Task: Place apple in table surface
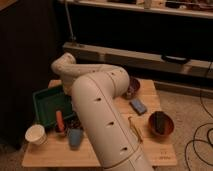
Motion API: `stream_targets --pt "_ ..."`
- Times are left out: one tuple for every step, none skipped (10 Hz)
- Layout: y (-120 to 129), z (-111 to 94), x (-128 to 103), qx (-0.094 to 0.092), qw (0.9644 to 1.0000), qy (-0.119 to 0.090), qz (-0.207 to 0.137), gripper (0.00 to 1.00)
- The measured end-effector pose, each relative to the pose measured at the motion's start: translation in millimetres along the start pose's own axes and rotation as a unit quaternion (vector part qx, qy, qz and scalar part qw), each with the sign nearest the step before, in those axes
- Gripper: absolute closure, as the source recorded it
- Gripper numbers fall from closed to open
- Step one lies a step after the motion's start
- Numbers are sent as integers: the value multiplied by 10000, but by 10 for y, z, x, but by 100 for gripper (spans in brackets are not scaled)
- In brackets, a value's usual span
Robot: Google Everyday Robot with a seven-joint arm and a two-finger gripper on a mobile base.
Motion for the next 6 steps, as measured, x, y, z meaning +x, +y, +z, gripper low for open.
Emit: stream_targets --pt "0 0 0 0 10000 0 0 100" --pt "0 0 0 0 10000 0 0 100" --pt "0 0 0 0 10000 0 -1 100" --pt "0 0 0 0 10000 0 -1 100" --pt "0 -1 1 1 10000 1 0 100" --pt "-2 -23 3 2 10000 13 1 100"
